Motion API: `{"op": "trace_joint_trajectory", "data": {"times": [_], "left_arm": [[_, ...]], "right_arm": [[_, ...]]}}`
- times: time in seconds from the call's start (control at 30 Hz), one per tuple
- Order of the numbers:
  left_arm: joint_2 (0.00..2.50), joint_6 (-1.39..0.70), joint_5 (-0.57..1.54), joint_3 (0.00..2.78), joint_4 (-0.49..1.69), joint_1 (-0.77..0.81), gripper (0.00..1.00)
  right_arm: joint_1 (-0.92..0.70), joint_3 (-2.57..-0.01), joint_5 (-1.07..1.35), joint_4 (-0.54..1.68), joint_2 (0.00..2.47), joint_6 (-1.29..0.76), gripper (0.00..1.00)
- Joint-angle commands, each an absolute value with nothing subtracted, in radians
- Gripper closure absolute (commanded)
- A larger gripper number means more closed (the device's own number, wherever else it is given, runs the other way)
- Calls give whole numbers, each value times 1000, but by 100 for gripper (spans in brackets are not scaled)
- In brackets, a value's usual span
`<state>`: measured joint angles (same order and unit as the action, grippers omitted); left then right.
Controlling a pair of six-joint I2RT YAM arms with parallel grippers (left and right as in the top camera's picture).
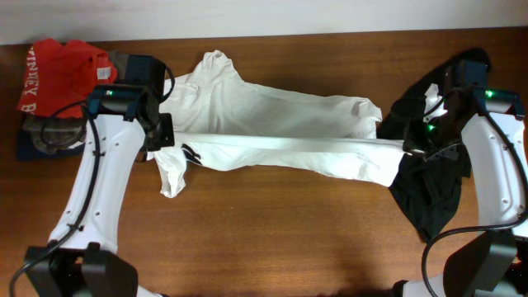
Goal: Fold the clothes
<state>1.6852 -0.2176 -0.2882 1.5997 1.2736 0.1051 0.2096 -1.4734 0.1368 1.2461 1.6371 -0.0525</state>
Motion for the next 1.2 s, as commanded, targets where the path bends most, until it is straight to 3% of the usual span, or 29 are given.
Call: {"op": "trace_joint_trajectory", "data": {"times": [0.0, 0.73, 1.17], "left_arm": [[1716, -234, -363, 1596, 1267, 73, 99], [1846, -234, -363, 1586, 1200, 73, 99], [1984, -234, -363, 1586, 1055, 68, 99]], "right_arm": [[229, -1468, 52, 1221, 1626, -56, 96], [198, -1465, 120, 1101, 1798, -56, 96], [168, -1462, 124, 1027, 1871, -60, 96]]}}
